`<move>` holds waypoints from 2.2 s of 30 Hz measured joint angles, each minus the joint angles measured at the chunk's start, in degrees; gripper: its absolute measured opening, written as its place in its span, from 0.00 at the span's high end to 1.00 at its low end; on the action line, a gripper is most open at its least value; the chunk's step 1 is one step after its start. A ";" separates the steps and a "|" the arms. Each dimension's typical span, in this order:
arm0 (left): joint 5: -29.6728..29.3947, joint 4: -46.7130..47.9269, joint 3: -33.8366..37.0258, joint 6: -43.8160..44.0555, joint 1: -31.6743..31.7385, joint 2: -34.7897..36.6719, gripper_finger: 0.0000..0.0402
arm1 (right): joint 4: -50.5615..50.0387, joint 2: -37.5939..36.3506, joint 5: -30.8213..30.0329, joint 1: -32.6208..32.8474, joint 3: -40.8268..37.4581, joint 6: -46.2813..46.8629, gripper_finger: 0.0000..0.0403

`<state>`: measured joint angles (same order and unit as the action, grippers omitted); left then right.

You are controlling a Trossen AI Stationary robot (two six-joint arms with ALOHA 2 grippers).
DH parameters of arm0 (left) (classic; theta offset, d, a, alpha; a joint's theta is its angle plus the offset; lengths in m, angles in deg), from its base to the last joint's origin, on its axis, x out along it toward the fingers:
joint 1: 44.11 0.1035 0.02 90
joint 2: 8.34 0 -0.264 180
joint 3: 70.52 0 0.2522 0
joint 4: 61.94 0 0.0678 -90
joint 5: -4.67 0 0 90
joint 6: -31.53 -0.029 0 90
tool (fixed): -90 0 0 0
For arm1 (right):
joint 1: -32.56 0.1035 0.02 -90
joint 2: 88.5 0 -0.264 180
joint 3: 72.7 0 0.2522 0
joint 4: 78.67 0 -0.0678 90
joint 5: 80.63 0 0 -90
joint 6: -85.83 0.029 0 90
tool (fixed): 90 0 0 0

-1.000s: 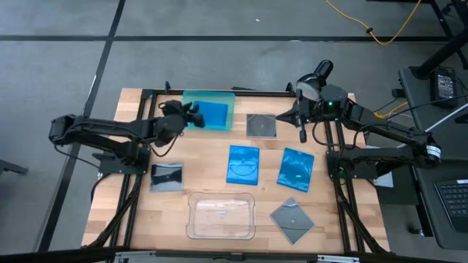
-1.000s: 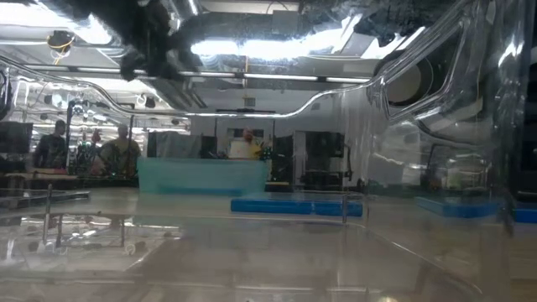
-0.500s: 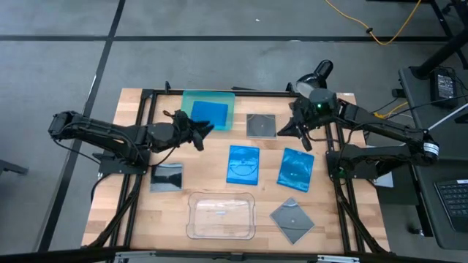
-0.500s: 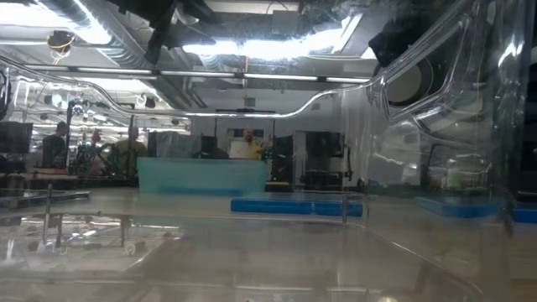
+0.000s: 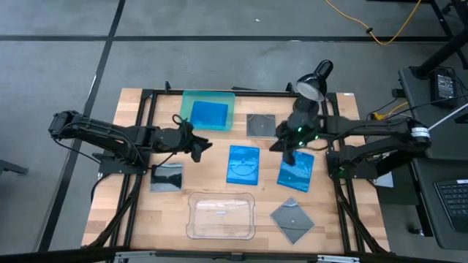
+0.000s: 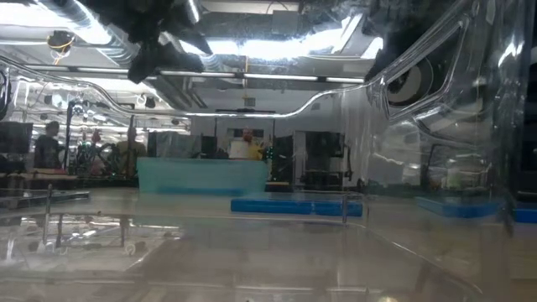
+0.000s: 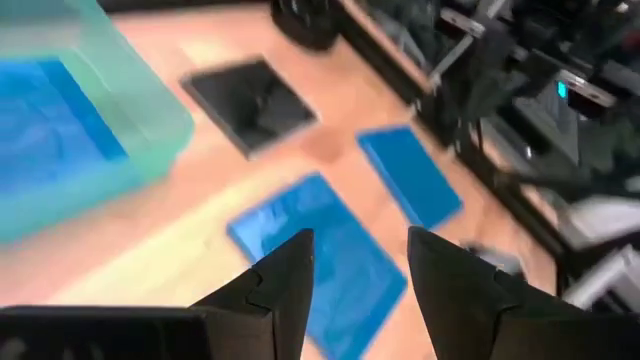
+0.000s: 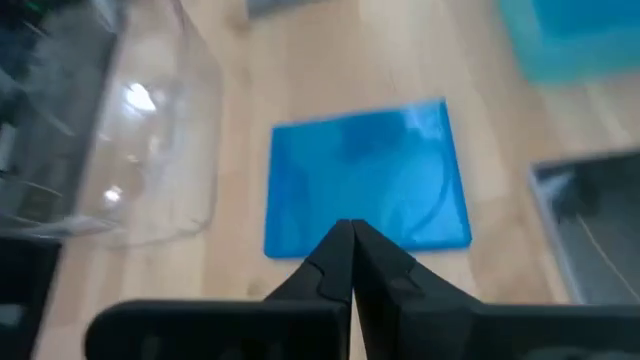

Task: Pick & place jewel cases by type
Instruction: Put the left blue cd case into the green bin

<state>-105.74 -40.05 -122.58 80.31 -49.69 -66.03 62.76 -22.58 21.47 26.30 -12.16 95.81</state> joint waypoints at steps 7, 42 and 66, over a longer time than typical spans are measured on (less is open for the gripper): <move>7.75 2.61 0.00 -0.48 0.61 0.00 0.61 | 9.62 9.15 -9.44 10.01 -8.47 10.34 0.98; 23.72 -10.06 0.02 16.70 6.47 -24.49 0.61 | 25.32 29.28 -0.67 3.57 -8.80 -7.58 0.98; 25.12 -25.30 0.00 20.85 7.62 -41.69 0.61 | 28.54 30.97 0.07 3.41 -8.81 -10.29 0.98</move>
<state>-80.62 -65.35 -122.58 101.15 -42.07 -107.72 91.30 8.38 21.54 29.70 -20.97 85.52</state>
